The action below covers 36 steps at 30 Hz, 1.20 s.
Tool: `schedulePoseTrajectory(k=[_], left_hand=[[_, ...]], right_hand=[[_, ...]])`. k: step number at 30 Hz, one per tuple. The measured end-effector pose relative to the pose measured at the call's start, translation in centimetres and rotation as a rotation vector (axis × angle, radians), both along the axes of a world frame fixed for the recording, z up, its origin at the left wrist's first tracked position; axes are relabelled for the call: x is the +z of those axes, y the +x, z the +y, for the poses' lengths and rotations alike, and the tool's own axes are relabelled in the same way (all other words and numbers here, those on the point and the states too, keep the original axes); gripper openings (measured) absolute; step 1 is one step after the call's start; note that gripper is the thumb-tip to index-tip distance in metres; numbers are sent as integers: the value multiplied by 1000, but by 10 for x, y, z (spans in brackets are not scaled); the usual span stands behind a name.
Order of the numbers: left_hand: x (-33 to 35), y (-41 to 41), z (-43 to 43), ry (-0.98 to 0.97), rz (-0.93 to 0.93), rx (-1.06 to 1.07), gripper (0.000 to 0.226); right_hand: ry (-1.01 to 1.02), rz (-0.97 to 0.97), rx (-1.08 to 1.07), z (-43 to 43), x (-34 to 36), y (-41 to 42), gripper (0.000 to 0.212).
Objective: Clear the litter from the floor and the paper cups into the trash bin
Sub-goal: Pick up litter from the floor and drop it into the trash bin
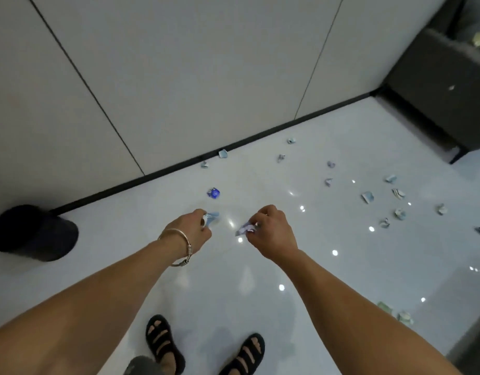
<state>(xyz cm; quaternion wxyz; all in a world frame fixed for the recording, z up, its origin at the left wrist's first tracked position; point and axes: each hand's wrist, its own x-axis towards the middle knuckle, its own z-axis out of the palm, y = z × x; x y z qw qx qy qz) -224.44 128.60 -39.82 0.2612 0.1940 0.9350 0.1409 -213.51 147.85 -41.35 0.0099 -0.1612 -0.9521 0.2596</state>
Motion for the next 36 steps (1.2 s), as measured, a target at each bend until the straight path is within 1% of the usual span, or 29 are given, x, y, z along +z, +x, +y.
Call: schedulePoseTrajectory(k=[4, 9, 13, 17, 20, 24, 27, 32, 36], left_hand=[[25, -14, -103, -30, 16, 136, 30], [36, -39, -252, -38, 14, 290, 29], [38, -51, -374, -52, -6, 459, 30], [44, -68, -467, -87, -32, 560, 35], [43, -89, -513, -74, -47, 612, 36], [29, -125, -545, -58, -84, 660, 37], [15, -161, -566, -79, -110, 673, 38], [-15, -241, -604, -84, -149, 750, 38], [-52, -298, -633, -86, -221, 784, 38]], right_hand=[[67, -12, 219, -85, 24, -38, 21], [151, -14, 450, -214, 40, -102, 23], [149, -31, 587, -329, 44, -153, 27], [121, -22, 680, -425, 44, -192, 27], [96, -45, 738, -476, 39, -216, 26], [103, -55, 811, -516, 25, -261, 26], [82, -77, 824, -543, 9, -306, 28], [38, -97, 870, -590, -33, -400, 26], [55, -199, 950, -625, -74, -457, 27]])
